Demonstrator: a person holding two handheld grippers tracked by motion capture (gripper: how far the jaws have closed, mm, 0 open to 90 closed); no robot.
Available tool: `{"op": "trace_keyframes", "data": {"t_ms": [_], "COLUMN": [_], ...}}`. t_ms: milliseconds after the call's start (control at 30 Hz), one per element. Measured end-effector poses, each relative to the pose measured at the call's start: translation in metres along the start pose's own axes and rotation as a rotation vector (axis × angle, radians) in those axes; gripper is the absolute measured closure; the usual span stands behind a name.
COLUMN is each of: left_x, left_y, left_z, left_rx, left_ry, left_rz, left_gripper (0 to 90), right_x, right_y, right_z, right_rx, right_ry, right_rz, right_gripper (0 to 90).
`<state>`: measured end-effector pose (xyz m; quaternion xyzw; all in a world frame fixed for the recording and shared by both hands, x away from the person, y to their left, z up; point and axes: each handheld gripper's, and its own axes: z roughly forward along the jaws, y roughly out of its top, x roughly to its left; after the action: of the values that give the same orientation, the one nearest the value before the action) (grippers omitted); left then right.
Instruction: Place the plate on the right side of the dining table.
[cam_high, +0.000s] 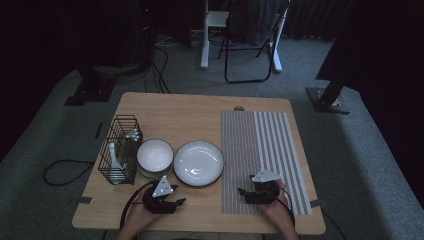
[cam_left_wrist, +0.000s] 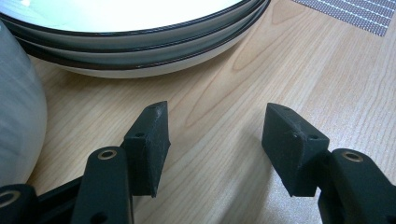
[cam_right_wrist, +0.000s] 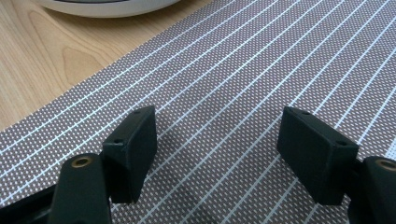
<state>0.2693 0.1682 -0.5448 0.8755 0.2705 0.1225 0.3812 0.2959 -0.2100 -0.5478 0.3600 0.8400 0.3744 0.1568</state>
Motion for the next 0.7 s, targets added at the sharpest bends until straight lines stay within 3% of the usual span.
{"op": "trace_keyframes", "data": {"t_ms": [700], "left_x": [0.0000], "left_y": [-0.0001], "left_z": [-0.0001], "left_rx": [0.000], "left_ry": [0.004], "left_rz": [-0.005], "left_gripper": [42.5], "right_x": [0.0002], "right_y": [-0.0001], "right_z": [-0.0004], "right_rx": [-0.001], "right_ry": [0.005], "right_rz": [-0.010], "right_gripper": [30.4]}}
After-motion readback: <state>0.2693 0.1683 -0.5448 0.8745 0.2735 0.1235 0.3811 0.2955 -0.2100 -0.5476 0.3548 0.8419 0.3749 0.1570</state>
